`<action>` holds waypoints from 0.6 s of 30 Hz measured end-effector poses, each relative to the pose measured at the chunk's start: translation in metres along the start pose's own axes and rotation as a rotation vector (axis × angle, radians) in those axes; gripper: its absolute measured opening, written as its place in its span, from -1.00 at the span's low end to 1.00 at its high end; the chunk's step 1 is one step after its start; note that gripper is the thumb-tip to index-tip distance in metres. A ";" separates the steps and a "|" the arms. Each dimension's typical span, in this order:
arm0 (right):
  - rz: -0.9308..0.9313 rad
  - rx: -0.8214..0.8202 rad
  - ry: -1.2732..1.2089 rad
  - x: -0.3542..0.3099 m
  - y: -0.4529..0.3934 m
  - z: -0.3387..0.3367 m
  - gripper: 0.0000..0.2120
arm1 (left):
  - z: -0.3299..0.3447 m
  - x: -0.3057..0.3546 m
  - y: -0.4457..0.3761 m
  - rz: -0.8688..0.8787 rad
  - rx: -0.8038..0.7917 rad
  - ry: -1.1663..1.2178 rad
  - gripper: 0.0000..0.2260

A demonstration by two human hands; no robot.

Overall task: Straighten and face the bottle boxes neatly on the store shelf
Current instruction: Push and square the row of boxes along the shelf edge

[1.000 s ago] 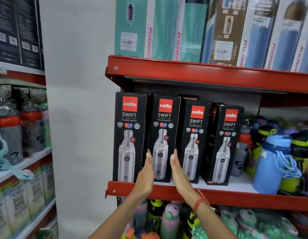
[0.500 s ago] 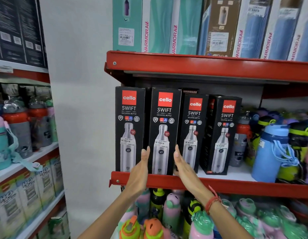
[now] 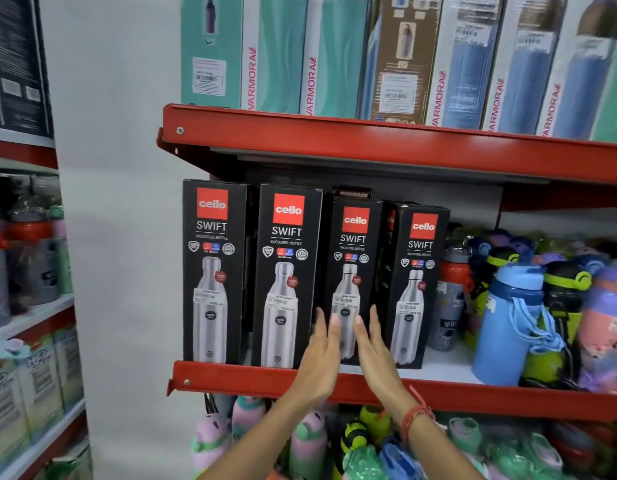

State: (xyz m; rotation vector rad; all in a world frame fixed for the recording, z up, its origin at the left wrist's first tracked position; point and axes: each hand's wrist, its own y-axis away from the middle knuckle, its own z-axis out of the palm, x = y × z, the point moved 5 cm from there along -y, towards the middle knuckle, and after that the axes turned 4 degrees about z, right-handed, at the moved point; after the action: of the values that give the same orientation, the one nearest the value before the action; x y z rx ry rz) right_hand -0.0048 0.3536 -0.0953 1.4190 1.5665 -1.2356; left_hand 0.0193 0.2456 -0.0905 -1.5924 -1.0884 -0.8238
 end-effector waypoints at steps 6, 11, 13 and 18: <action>-0.003 -0.098 0.114 0.004 -0.005 -0.008 -0.33 | -0.001 -0.012 -0.009 -0.081 0.083 -0.072 -0.33; -0.019 -0.142 0.146 0.004 0.011 -0.022 -0.37 | -0.010 -0.007 0.006 -0.014 0.090 -0.060 -0.17; -0.026 -0.143 0.134 0.002 0.016 -0.028 -0.35 | -0.014 -0.003 0.013 -0.023 0.088 -0.076 -0.15; -0.032 -0.131 0.146 0.001 0.028 -0.031 -0.33 | -0.014 0.004 0.027 -0.016 0.081 -0.145 -0.18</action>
State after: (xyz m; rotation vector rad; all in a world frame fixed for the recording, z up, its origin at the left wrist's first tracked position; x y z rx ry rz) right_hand 0.0258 0.3821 -0.0924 1.4311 1.7410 -1.0465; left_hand 0.0461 0.2306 -0.0924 -1.5961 -1.2236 -0.6745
